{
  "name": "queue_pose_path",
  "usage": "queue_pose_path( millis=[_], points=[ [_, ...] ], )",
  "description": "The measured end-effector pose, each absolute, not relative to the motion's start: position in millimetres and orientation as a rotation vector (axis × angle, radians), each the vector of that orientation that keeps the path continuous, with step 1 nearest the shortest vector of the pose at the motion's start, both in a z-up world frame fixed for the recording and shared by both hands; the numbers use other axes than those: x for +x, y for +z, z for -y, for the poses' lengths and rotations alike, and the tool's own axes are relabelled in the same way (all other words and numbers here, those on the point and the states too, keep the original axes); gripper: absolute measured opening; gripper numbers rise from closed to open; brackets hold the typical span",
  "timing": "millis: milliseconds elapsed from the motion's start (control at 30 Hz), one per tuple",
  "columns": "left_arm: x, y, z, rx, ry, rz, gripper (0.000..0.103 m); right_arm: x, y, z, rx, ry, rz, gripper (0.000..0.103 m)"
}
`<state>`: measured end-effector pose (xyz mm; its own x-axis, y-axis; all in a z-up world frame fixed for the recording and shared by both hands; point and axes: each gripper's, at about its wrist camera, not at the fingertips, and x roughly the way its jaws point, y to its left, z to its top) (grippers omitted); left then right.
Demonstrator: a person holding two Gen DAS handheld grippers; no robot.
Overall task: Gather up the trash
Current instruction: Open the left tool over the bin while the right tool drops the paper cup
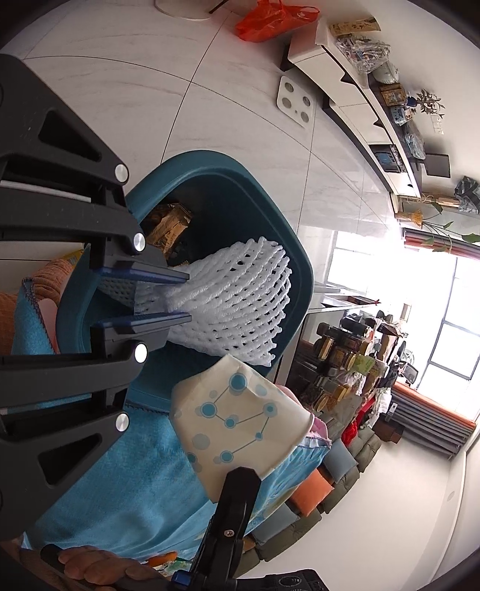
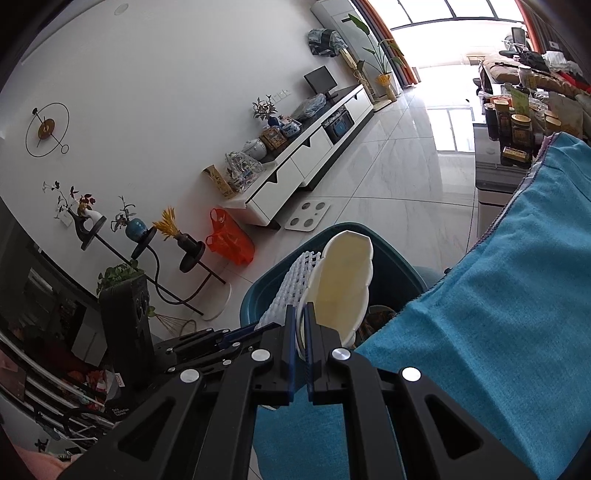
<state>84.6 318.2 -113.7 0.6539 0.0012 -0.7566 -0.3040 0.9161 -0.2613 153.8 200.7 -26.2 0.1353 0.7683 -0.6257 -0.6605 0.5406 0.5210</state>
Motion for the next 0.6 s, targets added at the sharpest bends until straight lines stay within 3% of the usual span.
queue_pose_path(
  millis=[167, 233, 467, 600],
  points=[
    [100.1, -122.8, -322.7, -0.385, 0.182, -0.874, 0.033, 160.2, -37.6, -216.9, 0.089, 1.005, -1.037, 0.007],
    [105.5, -125.2, -323.4, -0.382, 0.188, -0.882, 0.034, 160.5, -39.8, -222.1, 0.08, 0.995, -1.045, 0.016],
    [112.5, -121.7, -323.1, -0.382, 0.202, -0.866, 0.038, 151.6, -29.4, -208.0, 0.076, 0.994, -0.995, 0.021],
    [104.7, -103.7, -309.7, -0.337, 0.182, -0.804, 0.047, 141.6, -17.1, -183.0, 0.085, 0.989, -0.949, 0.028]
  ],
)
